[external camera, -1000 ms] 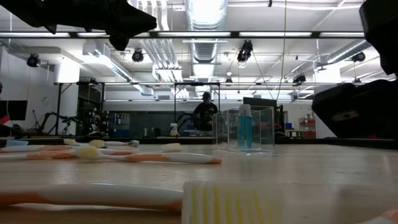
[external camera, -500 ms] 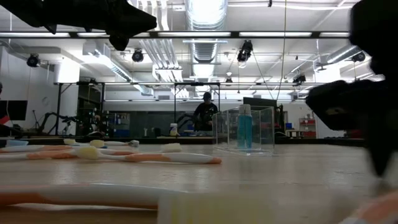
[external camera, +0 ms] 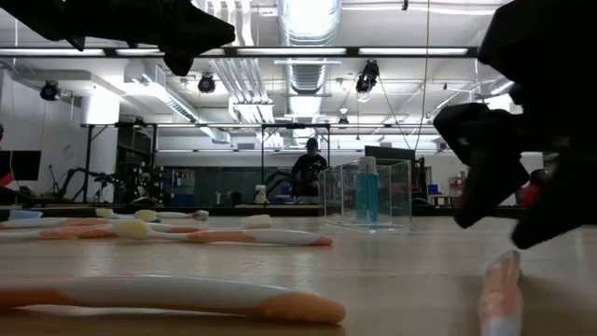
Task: Pick & Place toothbrushing station
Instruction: Put the orange toothbrush into transparent organizer
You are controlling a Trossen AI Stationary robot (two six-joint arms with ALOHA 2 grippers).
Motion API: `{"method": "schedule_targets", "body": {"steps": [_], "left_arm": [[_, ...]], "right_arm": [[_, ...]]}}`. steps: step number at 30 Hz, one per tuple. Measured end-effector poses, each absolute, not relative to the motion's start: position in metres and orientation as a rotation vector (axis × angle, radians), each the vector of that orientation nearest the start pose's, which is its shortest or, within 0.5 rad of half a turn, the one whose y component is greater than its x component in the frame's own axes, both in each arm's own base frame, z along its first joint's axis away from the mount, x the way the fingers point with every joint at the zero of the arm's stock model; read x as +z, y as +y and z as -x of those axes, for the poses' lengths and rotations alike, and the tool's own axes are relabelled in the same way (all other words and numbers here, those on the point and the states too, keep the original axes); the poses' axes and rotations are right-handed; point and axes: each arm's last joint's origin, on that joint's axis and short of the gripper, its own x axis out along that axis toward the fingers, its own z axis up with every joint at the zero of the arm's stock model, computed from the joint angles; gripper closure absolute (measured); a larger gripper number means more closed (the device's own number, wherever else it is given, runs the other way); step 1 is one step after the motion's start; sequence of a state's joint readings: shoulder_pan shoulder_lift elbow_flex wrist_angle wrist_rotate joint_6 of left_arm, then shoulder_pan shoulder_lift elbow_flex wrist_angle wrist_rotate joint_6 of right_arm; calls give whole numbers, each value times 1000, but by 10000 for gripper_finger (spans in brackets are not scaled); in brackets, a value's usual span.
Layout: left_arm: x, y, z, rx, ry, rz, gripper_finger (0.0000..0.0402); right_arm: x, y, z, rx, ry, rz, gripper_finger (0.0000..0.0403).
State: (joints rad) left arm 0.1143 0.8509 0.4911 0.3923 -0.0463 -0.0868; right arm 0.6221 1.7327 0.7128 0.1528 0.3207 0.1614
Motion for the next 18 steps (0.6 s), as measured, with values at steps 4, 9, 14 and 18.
{"method": "schedule_targets", "body": {"steps": [4,9,14,18], "left_arm": [[275,23,-192,159,-40,85,321],[275,23,-192,159,-40,85,321],[275,23,-192,159,-39,85,321],[275,23,-192,159,-39,85,321]], "right_arm": [[118,172,-251,305,794,241,234],[126,174,-250,379,783,200,252],[127,176,-251,402,762,189,262],[124,178,-255,421,726,221,263]]}}
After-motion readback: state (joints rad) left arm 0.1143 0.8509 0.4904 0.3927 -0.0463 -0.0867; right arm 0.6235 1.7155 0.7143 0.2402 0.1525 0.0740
